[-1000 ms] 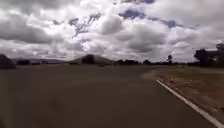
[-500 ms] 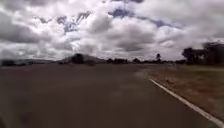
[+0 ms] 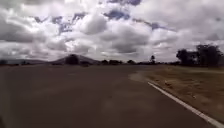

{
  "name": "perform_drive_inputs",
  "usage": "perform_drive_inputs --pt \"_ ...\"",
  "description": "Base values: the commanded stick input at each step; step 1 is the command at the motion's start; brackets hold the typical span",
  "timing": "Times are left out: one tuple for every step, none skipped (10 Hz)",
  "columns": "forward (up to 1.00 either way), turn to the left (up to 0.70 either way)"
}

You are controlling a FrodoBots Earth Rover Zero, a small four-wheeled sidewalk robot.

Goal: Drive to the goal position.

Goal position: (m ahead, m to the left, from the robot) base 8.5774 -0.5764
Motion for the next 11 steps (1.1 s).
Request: perform_drive_inputs --pt "0.85 0.0" --pt "0.85 0.0" --pt "0.85 0.0" --pt "0.85 0.0" --pt "0.85 -0.02" --pt "0.85 -0.09" --pt "0.85 -0.33" --pt "0.85 -0.34" --pt "0.85 -0.34" --pt "0.85 -0.34" --pt "0.85 -0.33"
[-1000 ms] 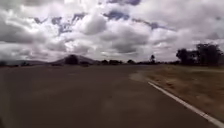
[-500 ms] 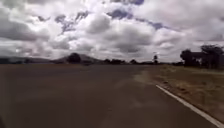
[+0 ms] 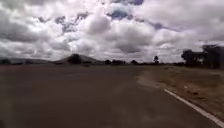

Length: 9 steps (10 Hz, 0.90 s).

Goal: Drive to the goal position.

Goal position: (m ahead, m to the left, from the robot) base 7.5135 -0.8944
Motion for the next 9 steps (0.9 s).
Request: perform_drive_inputs --pt "0.85 0.0" --pt "0.85 0.0" --pt "0.85 0.0" --pt "0.85 0.0" --pt "0.85 0.0" --pt "0.85 -0.03" --pt "0.85 -0.21" --pt "0.85 -0.33" --pt "0.85 -0.34"
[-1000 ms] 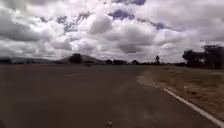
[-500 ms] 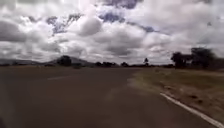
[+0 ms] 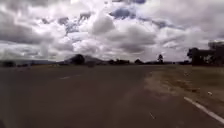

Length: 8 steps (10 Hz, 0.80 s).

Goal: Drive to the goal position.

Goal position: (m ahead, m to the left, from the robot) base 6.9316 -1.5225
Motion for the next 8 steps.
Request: perform_drive_inputs --pt "0.85 -0.34" --pt "0.85 -0.34" --pt "0.85 -0.07" --pt "0.85 0.0" --pt "0.85 0.0" --pt "0.85 0.0" --pt "0.85 0.0" --pt "0.85 0.0"
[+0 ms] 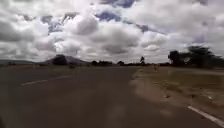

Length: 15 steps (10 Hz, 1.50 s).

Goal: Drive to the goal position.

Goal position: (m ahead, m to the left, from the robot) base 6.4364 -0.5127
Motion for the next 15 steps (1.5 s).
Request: perform_drive_inputs --pt "0.85 -0.04" --pt "0.85 -0.11" --pt "0.85 -0.19" --pt "0.85 -0.34" --pt "0.85 -0.29" --pt "0.85 -0.11" --pt "0.85 -0.02" --pt "0.85 0.0" --pt "0.85 0.0" --pt "0.85 0.0" --pt "0.85 0.0" --pt "0.85 -0.08" --pt "0.85 -0.24" --pt "0.85 -0.34" --pt "0.85 -0.34"
